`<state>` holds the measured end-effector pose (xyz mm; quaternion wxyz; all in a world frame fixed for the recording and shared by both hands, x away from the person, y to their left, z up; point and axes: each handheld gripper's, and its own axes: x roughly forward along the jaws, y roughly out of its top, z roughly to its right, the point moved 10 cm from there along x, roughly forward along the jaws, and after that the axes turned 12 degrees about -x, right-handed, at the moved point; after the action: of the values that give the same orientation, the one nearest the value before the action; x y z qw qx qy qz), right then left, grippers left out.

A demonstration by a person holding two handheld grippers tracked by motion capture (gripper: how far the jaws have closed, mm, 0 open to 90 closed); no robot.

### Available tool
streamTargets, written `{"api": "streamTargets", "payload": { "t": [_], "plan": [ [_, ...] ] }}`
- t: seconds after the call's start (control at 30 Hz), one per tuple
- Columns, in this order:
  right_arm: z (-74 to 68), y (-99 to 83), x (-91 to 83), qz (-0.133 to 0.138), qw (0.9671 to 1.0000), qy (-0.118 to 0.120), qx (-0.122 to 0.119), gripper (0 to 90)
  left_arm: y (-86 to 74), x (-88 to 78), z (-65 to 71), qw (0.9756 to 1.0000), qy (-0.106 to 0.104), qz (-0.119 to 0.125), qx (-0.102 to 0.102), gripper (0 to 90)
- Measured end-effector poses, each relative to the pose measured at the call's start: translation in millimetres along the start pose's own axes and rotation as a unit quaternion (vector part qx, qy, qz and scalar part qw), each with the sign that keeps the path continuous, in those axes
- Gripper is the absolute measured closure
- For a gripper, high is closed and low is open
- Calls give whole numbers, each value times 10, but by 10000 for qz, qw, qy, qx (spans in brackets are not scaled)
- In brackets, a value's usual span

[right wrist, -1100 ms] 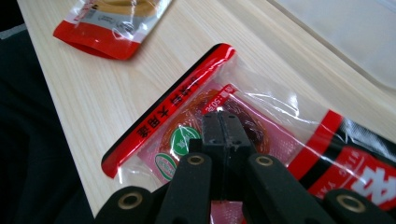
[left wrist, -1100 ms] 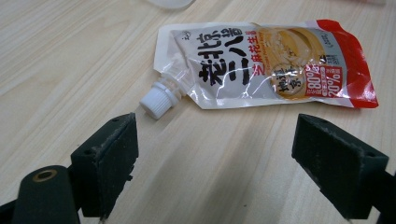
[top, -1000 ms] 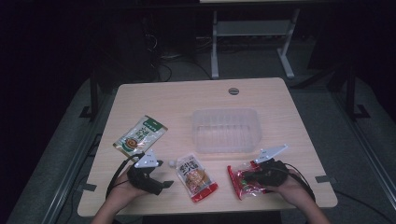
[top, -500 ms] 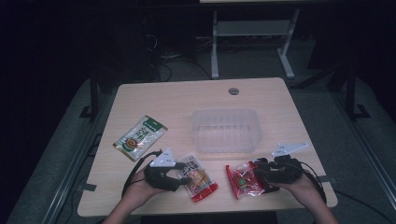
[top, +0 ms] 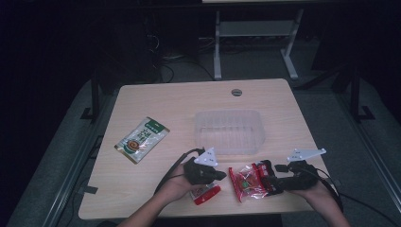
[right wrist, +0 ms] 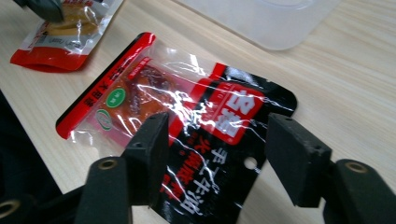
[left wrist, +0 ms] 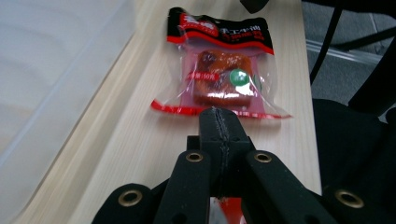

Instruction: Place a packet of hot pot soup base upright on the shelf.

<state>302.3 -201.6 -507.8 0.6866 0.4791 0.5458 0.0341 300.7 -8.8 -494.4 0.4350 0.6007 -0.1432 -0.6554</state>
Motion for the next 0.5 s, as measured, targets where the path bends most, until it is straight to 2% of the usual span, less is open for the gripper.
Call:
{"api": "streamTargets", "payload": {
  "t": [0.13,0.17,0.2,0.23,0.3,0.5],
  "plan": [
    [38,-36,-26,-13,9999,-13,116,370,39,210,43,9998,-93,-151,67,897],
    [66,-42,-19,22,10000,-28,42,358,38,255,48,9997,-101,-187,84,896],
    [67,-48,-25,-7,9999,-28,140,352,36,296,57,9997,-107,-202,70,896],
    [81,-53,-29,-9,9999,-25,137,349,34,329,65,9997,-100,-201,73,896],
    [88,-52,-32,12,9998,-22,180,336,31,383,84,9997,-114,-197,73,896],
    [93,-55,-42,34,9998,-26,198,307,-59,461,56,9991,17,-386,157,896]
  ]
}}
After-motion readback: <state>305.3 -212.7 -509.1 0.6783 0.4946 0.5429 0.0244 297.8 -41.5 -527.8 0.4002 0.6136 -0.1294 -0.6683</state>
